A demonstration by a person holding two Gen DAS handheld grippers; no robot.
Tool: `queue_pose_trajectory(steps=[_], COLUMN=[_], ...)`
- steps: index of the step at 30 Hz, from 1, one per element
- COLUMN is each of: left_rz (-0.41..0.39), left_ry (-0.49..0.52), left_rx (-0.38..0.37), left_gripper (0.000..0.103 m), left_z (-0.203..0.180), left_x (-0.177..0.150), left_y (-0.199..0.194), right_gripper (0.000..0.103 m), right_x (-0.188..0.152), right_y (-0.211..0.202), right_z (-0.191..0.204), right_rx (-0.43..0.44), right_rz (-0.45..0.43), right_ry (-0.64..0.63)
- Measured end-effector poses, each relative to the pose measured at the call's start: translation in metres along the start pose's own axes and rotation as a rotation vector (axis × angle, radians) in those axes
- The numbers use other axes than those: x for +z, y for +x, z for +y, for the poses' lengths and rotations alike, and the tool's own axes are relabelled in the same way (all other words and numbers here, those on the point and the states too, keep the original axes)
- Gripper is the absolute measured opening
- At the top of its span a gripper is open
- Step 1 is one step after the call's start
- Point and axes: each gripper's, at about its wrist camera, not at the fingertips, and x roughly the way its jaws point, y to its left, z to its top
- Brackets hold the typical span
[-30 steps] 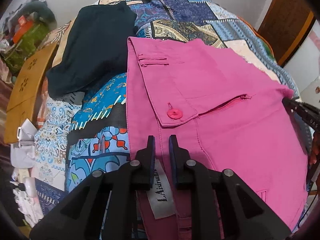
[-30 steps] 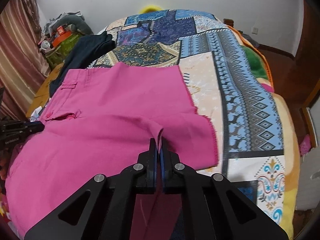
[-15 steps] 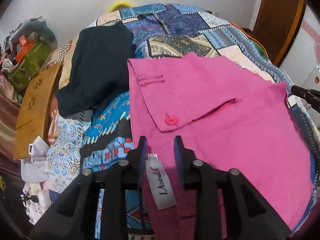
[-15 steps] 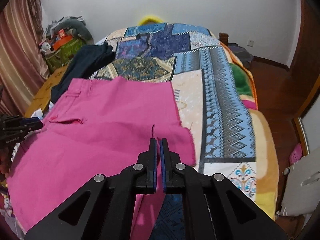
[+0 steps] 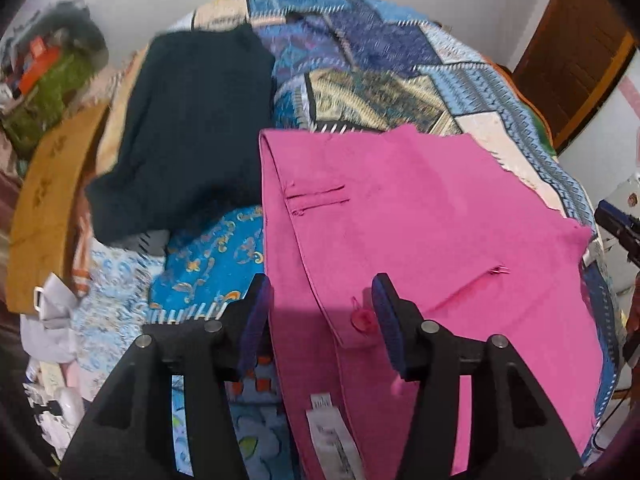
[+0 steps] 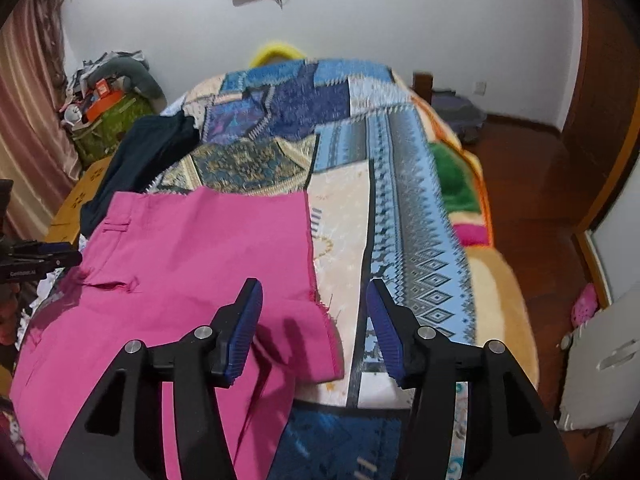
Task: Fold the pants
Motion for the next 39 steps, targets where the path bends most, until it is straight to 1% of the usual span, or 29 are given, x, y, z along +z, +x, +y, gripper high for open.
queue_pose_trajectory(steps=[2,4,6,7,8,10,11,12,13,14,15,16,17,18,20,22,25,27,31,33,34,37,39], left_rz=[0.025,0.051,0.078,0.089,0.096,0.096,0.096,0.096,0.092,0.087,0.083,0.079,0.068,0.056,0.024,0.016,0.017,0.016,0.008,0.004,0.0,-0.028,-0.051], left_ry=[0.013,0.018,-0.006,-0.019,-0.021,-0.009,-0.001,0.004,0.011,0.022,0.031,0.043,0.062,0.08,0.133,0.145,0.1,0.083,0.117,0.122,0.121,0.103,0.081], left_rx=[-0.015,-0.046,-0.099,-0.127,-0.14,-0.142,-0.14,-0.138,-0.119,-0.087,-0.061,-0.034,-0.011,0.019,0.1,0.129,0.146,0.134,0.138,0.128,0.121,0.132,0.113], left_gripper=[0.053,0.053,0.053,0.053,0.053,0.049,0.042,0.032,0.027,0.015,0.009,0.008,0.008,0.008,0.008,0.008,0.008,0.008,0.008,0.009,0.01,0.012,0.013], left_z=[0.0,0.0,0.002,0.004,0.004,0.0,-0.002,-0.003,-0.005,-0.006,-0.007,-0.008,-0.011,-0.014,-0.022,-0.023,-0.012,-0.006,-0.008,-0.01,-0.009,-0.004,0.003], left_x=[0.002,0.005,0.008,0.009,0.01,0.011,0.012,0.012,0.012,0.013,0.013,0.012,0.011,0.009,0.004,0.001,0.004,0.004,0.001,0.002,0.002,0.004,0.007], left_y=[0.01,0.018,0.024,0.027,0.029,0.031,0.031,0.032,0.032,0.032,0.032,0.033,0.033,0.032,0.031,0.031,0.031,0.031,0.027,0.025,0.022,0.006,-0.006], right_gripper=[0.05,0.05,0.05,0.05,0.05,0.048,0.04,0.035,0.029,0.023,0.021,0.019,0.013,0.011,0.009,0.008,0.008,0.008,0.009,0.014,0.017,0.017,0.017], right_x=[-0.001,-0.003,-0.005,-0.007,-0.008,-0.009,-0.009,-0.011,-0.013,-0.013,-0.016,-0.016,-0.017,-0.018,-0.019,-0.019,-0.018,-0.019,-0.019,-0.018,-0.017,-0.012,-0.007], right_y=[0.014,0.034,0.047,0.049,0.051,0.053,0.054,0.055,0.058,0.06,0.061,0.063,0.063,0.063,0.062,0.06,0.061,0.06,0.057,0.053,0.049,0.033,0.022], right_z=[-0.004,-0.009,-0.011,-0.011,-0.009,-0.005,-0.001,0.004,0.007,0.008,0.013,0.015,0.017,0.019,0.022,0.022,0.018,0.018,0.021,0.023,0.023,0.019,0.017], right_rx=[0.012,0.043,0.08,0.089,0.097,0.095,0.095,0.099,0.095,0.085,0.066,0.057,0.053,0.055,0.041,0.025,0.016,0.01,0.0,-0.003,-0.009,-0.006,-0.004], right_rz=[0.038,0.105,0.15,0.16,0.167,0.167,0.171,0.179,0.189,0.192,0.191,0.195,0.195,0.197,0.199,0.195,0.2,0.196,0.195,0.198,0.19,0.154,0.131], right_ry=[0.006,0.034,0.058,0.058,0.052,0.027,0.01,-0.011,-0.029,-0.048,-0.084,-0.11,-0.13,-0.147,-0.193,-0.226,-0.224,-0.225,-0.226,-0.224,-0.225,-0.21,-0.194])
